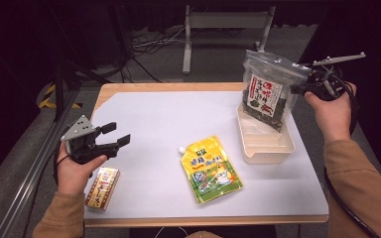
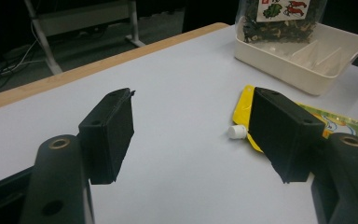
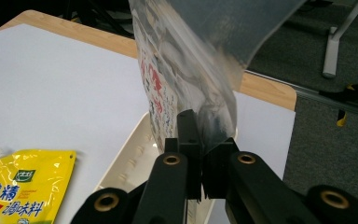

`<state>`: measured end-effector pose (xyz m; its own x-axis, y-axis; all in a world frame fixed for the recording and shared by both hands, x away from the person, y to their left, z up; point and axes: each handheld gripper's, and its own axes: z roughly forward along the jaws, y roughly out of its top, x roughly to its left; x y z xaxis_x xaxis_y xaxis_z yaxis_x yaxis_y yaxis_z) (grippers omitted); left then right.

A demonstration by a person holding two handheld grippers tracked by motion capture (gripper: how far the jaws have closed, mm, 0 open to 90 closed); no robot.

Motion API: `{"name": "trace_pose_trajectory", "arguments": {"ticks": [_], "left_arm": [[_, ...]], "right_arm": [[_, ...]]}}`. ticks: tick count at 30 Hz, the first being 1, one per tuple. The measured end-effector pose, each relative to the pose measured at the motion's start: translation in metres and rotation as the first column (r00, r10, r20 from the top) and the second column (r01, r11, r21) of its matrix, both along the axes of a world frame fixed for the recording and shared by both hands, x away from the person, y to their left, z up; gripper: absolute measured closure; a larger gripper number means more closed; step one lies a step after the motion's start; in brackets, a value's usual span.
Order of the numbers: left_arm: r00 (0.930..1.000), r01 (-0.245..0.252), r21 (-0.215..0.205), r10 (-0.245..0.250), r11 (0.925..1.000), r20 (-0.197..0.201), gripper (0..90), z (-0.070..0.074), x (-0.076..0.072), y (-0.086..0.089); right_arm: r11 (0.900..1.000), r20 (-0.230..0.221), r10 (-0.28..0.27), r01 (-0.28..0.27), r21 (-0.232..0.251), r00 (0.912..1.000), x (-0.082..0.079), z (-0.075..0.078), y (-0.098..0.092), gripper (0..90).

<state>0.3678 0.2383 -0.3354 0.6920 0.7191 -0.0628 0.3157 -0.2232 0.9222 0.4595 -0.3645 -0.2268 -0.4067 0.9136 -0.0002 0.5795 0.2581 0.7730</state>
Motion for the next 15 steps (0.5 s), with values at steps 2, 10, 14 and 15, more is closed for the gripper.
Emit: {"name": "trace_pose_trajectory", "arguments": {"ticks": [2,10,14,15], "left_arm": [[1.0000,0.000,0.000,0.000,1.0000,-0.001,31.5,-0.0001,0.0001,0.0001],[1.0000,0.003,0.000,-0.003,1.0000,-0.004,31.4,-0.0007,0.0002,-0.0005],[1.0000,0.002,-0.002,-0.002,1.0000,-0.009,31.3,-0.0015,0.0004,-0.0010],[1.0000,0.003,-0.002,-0.003,1.0000,-0.009,31.3,-0.0019,0.0006,-0.0011]], "right_arm": [[1.000,0.006,-0.003,0.003,0.009,1.0000,0.0002,-0.0016,-0.0017,88.0],[1.000,0.005,-0.004,0.004,0.012,1.0000,0.0006,-0.0014,-0.0020,86.9],[1.000,0.017,-0.009,0.009,0.021,0.9998,0.0001,-0.0013,-0.0025,80.0],[1.000,0.021,-0.015,0.015,0.025,0.9997,-0.0002,-0.0011,-0.0025,76.5]]}}
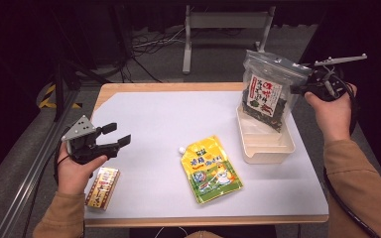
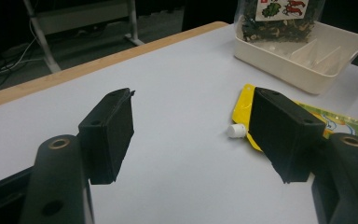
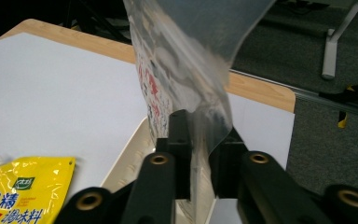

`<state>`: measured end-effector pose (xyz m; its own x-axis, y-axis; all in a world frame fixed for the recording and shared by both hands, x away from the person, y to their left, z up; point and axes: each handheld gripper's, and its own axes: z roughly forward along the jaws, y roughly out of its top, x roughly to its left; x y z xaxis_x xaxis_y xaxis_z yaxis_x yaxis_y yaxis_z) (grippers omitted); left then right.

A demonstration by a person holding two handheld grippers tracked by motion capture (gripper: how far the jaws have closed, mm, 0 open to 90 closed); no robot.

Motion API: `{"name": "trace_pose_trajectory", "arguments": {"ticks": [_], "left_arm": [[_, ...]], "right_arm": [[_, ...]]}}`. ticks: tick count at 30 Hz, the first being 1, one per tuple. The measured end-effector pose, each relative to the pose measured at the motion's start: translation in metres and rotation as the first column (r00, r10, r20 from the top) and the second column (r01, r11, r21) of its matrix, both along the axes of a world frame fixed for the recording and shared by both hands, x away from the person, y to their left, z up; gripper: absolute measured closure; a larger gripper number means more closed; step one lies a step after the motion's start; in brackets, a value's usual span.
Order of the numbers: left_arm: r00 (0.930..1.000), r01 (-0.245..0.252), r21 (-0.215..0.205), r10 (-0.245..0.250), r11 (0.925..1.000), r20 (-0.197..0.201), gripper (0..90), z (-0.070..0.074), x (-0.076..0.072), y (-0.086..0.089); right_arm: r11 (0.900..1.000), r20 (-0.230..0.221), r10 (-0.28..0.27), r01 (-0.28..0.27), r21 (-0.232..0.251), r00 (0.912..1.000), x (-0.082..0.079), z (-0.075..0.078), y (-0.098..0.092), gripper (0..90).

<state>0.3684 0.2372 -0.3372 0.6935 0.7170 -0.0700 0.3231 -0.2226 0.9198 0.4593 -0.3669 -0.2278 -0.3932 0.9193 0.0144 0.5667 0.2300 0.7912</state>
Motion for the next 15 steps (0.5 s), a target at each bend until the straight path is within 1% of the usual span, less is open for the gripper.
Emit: {"name": "trace_pose_trajectory", "arguments": {"ticks": [2,3,5,7,13,15], "left_arm": [[1.0000,-0.001,-0.001,0.001,1.0000,-0.006,31.3,-0.0004,-0.0001,-0.0003],[1.0000,-0.001,-0.001,0.001,1.0000,-0.006,31.3,-0.0004,-0.0001,-0.0003],[1.0000,0.001,0.001,-0.001,1.0000,-0.003,31.3,-0.0003,0.0001,-0.0003],[1.0000,0.001,0.002,-0.001,1.0000,-0.003,31.3,-0.0001,0.0000,-0.0007],[1.0000,0.006,0.007,-0.006,1.0000,-0.003,31.1,-0.0004,0.0013,-0.0023],[0.9999,0.009,0.007,-0.009,0.9999,-0.005,31.1,-0.0006,0.0019,-0.0030]], "right_arm": [[1.000,0.011,-0.010,0.010,0.003,0.9999,-0.0009,0.0008,-0.0009,69.4],[1.000,0.011,-0.010,0.010,0.003,0.9999,-0.0009,0.0008,-0.0009,69.4],[1.000,0.021,-0.017,0.017,0.008,0.9996,-0.0019,0.0015,-0.0020,60.9],[1.000,0.027,-0.020,0.020,0.008,0.9994,-0.0035,0.0017,-0.0022,54.7],[1.000,0.042,-0.027,0.027,0.009,0.9988,-0.0083,0.0018,-0.0035,47.1],[1.000,0.043,-0.030,0.030,0.010,0.9986,-0.0098,0.0018,-0.0049,45.9]]}}
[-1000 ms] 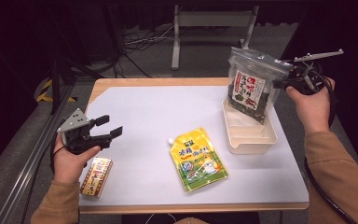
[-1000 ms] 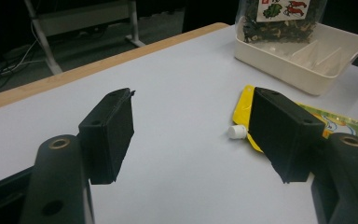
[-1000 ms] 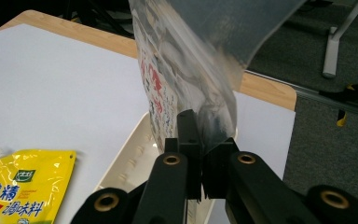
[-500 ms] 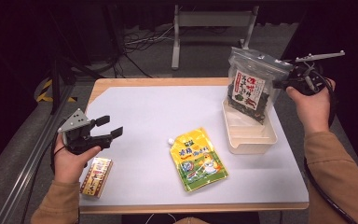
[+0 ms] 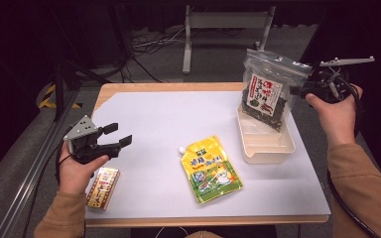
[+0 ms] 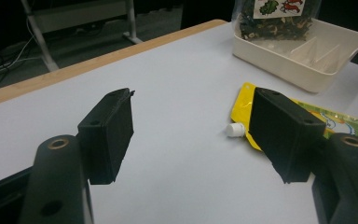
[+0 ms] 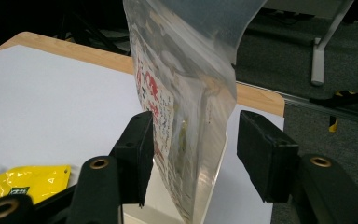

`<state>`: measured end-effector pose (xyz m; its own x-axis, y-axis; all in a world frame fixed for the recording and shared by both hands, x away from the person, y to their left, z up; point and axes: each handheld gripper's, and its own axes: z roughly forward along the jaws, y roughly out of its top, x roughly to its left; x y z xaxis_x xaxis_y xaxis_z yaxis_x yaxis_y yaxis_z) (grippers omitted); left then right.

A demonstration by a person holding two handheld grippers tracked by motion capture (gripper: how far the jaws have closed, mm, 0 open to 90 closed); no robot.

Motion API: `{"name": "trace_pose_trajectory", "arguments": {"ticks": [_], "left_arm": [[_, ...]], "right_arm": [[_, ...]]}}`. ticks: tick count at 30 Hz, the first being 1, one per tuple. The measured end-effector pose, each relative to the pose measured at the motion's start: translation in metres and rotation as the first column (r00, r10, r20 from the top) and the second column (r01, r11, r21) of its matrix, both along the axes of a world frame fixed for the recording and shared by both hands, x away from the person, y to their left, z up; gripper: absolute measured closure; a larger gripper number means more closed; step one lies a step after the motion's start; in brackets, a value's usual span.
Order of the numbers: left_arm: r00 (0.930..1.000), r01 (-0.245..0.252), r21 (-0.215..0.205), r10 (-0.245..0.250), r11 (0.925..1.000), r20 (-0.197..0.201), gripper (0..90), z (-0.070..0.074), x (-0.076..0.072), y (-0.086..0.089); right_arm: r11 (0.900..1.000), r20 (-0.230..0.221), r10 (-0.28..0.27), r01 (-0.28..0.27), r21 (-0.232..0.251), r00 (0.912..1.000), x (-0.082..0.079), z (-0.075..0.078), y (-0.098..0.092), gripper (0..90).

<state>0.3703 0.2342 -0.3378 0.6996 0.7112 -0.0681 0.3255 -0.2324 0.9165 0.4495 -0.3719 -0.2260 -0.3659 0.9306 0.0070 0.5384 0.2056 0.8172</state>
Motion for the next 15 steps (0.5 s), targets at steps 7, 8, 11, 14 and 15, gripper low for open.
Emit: {"name": "trace_pose_trajectory", "arguments": {"ticks": [7,8,11,14,15], "left_arm": [[0.9999,0.008,0.001,-0.008,1.0000,-0.008,30.8,0.000,0.003,-0.003],[0.9999,0.013,0.004,-0.013,0.9999,-0.004,30.7,0.000,0.003,-0.004],[0.9998,0.018,0.003,-0.018,0.9998,-0.004,30.7,0.001,0.004,-0.006],[0.9997,0.024,0.008,-0.024,0.9997,-0.002,30.4,0.003,0.003,-0.008],[0.9996,0.027,0.010,-0.027,0.9996,-0.003,30.4,0.003,0.003,-0.008]], "right_arm": [[1.000,0.013,0.004,-0.004,-0.002,0.9999,-0.014,0.001,0.000,45.0],[1.000,0.017,0.003,-0.003,-0.003,0.9999,-0.016,0.001,0.000,44.8],[1.000,0.023,0.005,-0.005,0.002,0.9997,-0.022,0.002,-0.001,44.5],[1.000,0.040,0.017,-0.017,0.007,0.9991,-0.033,0.003,-0.001,43.8],[1.000,0.044,0.022,-0.022,0.012,0.9988,-0.036,0.003,-0.001,43.8]]}}
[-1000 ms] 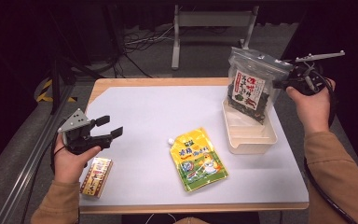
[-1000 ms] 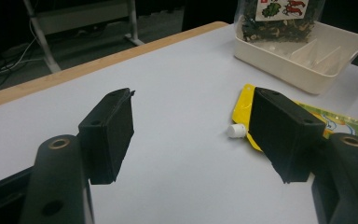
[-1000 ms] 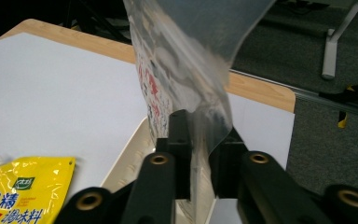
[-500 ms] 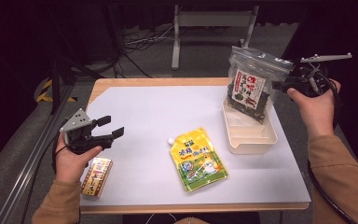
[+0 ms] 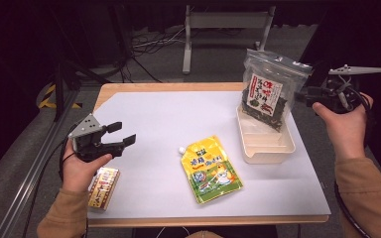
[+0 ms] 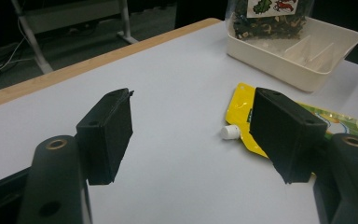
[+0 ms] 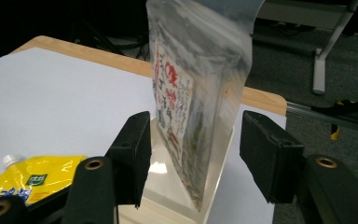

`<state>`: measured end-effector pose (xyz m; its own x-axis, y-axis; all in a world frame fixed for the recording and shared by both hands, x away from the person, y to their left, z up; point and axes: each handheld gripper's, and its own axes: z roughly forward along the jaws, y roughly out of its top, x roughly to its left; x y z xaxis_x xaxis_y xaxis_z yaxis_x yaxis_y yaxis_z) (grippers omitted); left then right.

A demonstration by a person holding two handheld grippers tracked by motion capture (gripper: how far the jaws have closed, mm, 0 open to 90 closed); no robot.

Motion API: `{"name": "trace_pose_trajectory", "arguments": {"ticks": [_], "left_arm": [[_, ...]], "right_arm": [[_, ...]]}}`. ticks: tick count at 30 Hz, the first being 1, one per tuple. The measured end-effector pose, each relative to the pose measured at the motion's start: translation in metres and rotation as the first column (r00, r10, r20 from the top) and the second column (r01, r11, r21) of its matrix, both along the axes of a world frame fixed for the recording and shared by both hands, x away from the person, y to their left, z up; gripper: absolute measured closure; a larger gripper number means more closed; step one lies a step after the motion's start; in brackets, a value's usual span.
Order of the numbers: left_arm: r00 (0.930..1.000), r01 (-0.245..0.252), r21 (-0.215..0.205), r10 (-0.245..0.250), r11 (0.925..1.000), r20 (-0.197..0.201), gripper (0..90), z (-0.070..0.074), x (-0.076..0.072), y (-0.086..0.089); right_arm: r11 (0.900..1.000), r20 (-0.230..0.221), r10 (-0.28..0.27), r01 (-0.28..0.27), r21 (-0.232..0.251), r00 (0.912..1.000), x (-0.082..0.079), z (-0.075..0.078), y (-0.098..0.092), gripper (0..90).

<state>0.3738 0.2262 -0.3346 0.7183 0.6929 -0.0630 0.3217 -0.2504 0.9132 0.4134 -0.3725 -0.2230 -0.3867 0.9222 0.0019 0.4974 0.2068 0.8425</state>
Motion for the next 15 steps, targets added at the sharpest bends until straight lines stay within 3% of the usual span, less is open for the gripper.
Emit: {"name": "trace_pose_trajectory", "arguments": {"ticks": [15], "left_arm": [[0.9990,0.029,0.025,-0.028,0.9993,-0.034,30.1,-0.001,-0.003,-0.008]], "right_arm": [[0.993,0.019,0.121,-0.121,0.011,0.9925,-0.027,-0.005,0.020,43.7]]}}
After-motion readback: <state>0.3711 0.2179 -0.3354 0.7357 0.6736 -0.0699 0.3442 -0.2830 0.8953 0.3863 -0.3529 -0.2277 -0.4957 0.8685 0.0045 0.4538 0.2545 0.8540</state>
